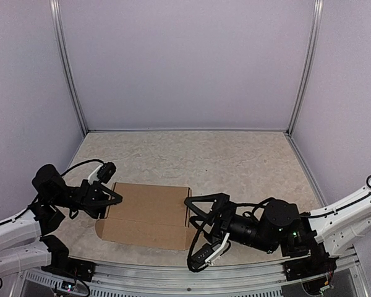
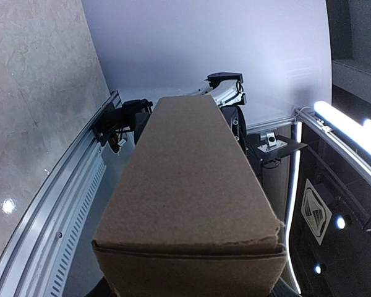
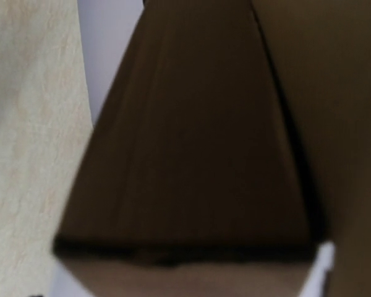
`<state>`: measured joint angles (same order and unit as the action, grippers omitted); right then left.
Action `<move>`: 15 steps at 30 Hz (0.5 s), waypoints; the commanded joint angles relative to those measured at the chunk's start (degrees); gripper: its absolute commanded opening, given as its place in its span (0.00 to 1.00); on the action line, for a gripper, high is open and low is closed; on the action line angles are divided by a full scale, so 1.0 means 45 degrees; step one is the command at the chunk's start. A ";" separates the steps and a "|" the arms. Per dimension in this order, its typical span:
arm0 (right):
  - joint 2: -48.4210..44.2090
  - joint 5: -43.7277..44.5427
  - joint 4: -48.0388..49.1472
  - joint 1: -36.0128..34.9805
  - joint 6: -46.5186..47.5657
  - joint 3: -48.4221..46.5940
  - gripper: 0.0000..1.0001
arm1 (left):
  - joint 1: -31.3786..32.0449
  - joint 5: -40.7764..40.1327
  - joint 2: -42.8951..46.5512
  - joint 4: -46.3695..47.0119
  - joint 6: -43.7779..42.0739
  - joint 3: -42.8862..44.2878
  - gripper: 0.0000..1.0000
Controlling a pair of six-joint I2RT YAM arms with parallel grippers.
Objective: Fold the paper box
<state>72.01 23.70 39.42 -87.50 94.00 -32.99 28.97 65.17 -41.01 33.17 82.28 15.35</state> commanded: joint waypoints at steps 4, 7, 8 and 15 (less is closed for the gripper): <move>0.0506 0.0279 0.0687 -0.0401 0.0931 -0.0570 0.93 | 0.0380 -0.0115 0.0168 -0.0205 0.0082 0.0299 0.30; 0.0735 0.0332 0.0808 -0.0516 0.1108 -0.0645 0.82 | 0.0474 -0.0175 0.0186 -0.0221 0.0090 0.0317 0.29; 0.0778 0.0369 0.0857 -0.0547 0.1171 -0.0655 0.78 | 0.0493 -0.0183 0.0174 -0.0242 0.0065 0.0323 0.29; 0.0863 0.0434 0.1080 -0.0564 0.1173 -0.0599 0.56 | 0.0583 -0.0222 0.0092 -0.0455 -0.0139 0.0280 0.25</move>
<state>75.46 24.80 42.39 -89.52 99.26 -34.72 31.03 64.38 -40.75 32.12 82.46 15.38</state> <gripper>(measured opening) 0.607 0.498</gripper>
